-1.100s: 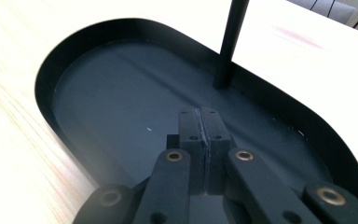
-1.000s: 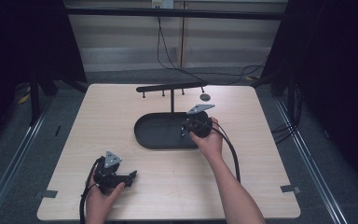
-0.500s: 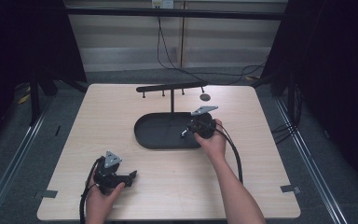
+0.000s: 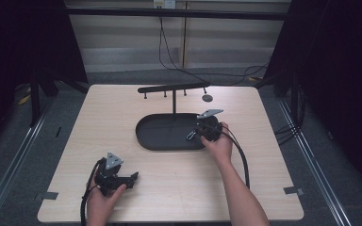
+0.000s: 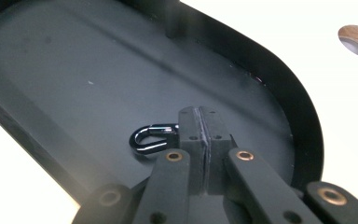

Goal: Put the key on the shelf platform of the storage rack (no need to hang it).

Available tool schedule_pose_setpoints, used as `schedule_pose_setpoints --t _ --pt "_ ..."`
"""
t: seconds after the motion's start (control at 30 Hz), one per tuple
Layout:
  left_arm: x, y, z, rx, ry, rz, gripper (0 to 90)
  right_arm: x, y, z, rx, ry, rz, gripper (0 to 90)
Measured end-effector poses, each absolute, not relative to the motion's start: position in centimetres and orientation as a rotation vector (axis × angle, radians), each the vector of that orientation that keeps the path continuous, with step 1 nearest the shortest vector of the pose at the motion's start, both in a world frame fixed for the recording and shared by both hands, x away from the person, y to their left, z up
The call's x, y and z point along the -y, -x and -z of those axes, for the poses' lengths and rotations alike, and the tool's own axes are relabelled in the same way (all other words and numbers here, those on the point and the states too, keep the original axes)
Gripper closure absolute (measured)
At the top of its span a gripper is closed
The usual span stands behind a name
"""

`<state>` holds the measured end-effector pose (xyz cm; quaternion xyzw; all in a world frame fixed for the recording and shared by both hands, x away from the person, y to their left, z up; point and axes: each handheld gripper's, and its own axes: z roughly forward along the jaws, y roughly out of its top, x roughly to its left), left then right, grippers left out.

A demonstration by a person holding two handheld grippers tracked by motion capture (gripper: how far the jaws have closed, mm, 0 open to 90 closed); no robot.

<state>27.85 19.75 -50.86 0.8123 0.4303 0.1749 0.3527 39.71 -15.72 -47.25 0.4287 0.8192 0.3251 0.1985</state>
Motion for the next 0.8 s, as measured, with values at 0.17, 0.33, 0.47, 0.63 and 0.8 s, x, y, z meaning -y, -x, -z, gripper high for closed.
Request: schedule_pose_setpoints --t 0.17,0.33,0.47,0.63,0.8 --pt "-19.75 -27.86 50.86 -1.113 -2.102 -0.453 13.5 15.69 -39.68 47.43 -2.288 -1.19 -0.888 88.9" --pt "-19.8 -27.87 50.83 -1.108 -2.111 -0.455 13.5 15.72 -39.71 47.72 -2.283 -1.181 -0.857 88.6" --pt "-19.8 -27.87 50.83 -1.107 -2.11 -0.454 13.5 15.82 -39.71 47.77 -2.276 -1.186 -0.852 87.5" --pt "-19.74 -27.85 50.87 -1.114 -2.1 -0.452 13.5 16.01 -39.73 47.68 -2.274 -1.202 -0.858 85.7" --pt "-19.8 -27.87 50.83 -1.107 -2.111 -0.455 13.5 16.13 -39.72 47.65 -2.276 -1.193 -0.837 83.7"
